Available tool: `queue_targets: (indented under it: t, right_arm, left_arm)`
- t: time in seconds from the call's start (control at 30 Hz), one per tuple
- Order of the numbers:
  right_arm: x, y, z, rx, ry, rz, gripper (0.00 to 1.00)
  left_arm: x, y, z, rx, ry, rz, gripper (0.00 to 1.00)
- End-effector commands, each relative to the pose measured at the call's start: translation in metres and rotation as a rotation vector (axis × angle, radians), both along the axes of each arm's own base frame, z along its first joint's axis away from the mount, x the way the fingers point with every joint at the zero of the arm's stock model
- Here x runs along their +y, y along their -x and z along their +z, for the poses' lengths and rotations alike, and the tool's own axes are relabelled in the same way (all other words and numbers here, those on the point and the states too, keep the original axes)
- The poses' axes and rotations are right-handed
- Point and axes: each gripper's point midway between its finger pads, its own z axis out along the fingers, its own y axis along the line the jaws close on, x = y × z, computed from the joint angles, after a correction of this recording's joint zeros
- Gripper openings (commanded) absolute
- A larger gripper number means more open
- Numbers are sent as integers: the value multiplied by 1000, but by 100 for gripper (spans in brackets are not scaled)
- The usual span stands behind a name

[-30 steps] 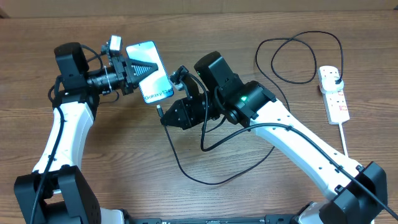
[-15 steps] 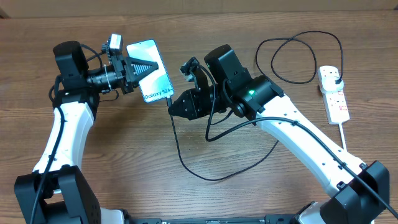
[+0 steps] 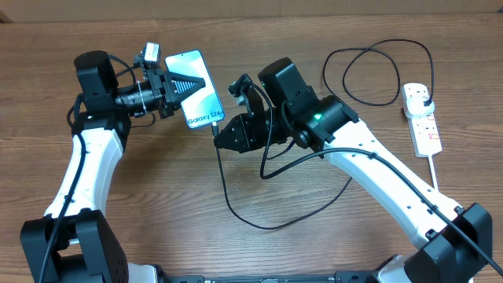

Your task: Plug charger to phone and switch on socket

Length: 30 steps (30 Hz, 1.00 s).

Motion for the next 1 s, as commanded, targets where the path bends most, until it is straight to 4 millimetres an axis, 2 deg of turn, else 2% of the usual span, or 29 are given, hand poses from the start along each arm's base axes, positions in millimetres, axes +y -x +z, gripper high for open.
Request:
queue_targets:
  t: [0.0,0.5,0.97]
  right_arm:
    - [0,3,8,-2,-21,11,4]
    - [1,5,9,3,-27,17,4]
    - [1,8,7,15,-18,22,4]
  left_arm:
    - [-3,1,10,-30,3,-12,4]
    - [-3,-3,17,-102,-8,-11,4]
    - [-15,1,17,-108,-9,-43,5]
